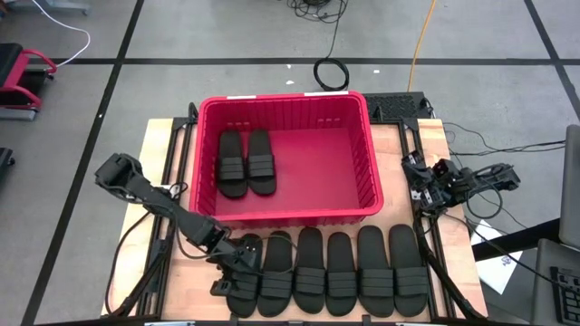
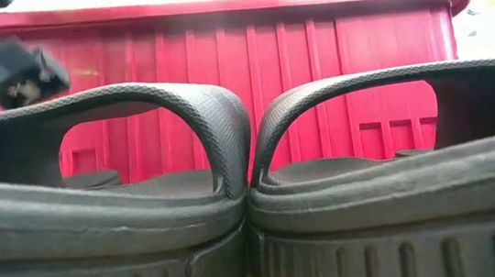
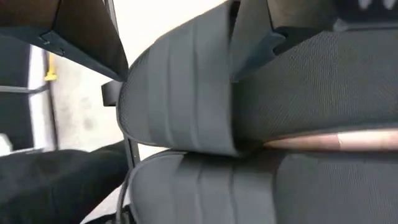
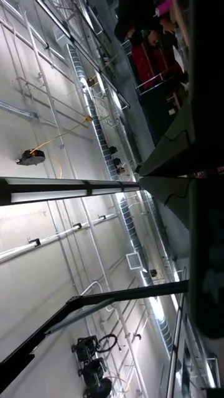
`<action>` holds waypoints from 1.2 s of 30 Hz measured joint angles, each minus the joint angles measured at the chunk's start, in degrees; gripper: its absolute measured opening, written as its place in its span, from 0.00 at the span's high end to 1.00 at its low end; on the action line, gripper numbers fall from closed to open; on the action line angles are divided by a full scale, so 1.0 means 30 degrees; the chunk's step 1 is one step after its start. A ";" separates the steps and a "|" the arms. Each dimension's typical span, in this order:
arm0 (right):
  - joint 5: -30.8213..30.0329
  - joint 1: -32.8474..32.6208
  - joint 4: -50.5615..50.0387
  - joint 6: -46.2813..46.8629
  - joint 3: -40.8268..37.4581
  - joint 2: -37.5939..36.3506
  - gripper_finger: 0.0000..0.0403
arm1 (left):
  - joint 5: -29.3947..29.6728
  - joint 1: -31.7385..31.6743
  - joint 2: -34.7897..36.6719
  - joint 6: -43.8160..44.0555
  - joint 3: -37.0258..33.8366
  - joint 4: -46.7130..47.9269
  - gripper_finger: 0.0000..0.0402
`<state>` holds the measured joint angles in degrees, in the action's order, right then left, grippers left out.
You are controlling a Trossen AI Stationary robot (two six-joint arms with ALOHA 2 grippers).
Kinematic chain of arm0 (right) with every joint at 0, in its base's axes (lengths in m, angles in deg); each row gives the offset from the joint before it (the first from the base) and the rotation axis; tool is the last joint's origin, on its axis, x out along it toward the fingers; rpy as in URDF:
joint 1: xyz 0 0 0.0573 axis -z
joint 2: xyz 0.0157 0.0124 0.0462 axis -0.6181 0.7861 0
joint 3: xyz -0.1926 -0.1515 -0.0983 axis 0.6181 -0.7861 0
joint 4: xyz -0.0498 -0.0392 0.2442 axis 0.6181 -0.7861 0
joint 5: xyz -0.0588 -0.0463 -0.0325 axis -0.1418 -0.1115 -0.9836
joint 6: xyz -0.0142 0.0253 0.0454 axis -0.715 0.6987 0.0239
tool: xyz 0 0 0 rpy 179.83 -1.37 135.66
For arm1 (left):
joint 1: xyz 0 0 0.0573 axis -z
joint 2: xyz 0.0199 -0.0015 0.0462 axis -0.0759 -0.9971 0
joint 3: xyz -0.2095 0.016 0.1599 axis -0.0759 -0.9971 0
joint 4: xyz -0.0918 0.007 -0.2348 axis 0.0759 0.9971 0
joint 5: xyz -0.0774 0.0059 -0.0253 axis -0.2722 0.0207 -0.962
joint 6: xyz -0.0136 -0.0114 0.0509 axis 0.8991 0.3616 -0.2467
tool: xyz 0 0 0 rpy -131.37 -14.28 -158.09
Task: Pick and place slides into bin
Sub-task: Put the slipper into the bin
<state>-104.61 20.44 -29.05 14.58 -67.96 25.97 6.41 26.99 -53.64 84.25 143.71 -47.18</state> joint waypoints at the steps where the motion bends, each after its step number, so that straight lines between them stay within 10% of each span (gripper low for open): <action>1: 0.0000 0.0000 -0.0067 0.0173 0.0007 0.0000 1.00 | -0.0358 -0.0119 0.0013 0.0269 -0.0435 -0.0435 0.31; 22: -0.0049 0.0000 -0.0705 0.0914 0.0007 0.0002 1.00 | -0.2513 -0.0802 -0.1471 0.0759 -0.2232 -0.4271 0.35; 27: -0.0066 0.0000 -0.0832 0.0872 0.0007 0.0013 1.00 | -0.4375 -0.0334 -0.2507 0.1352 -0.2240 -0.6624 0.51; 33: -0.0069 0.0000 -0.1004 0.0850 0.0007 0.0000 1.00 | -0.5869 -0.0344 -0.1872 0.2012 -0.2094 -0.7550 0.94; 36: -0.0073 0.0006 -0.1154 0.0872 0.0007 0.0005 1.00 | -0.7069 -0.0677 -0.1025 0.2530 -0.2101 -0.7478 0.96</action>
<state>-104.83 20.46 -32.51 17.19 -67.94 25.99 -14.80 24.96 -56.71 91.84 137.40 -69.62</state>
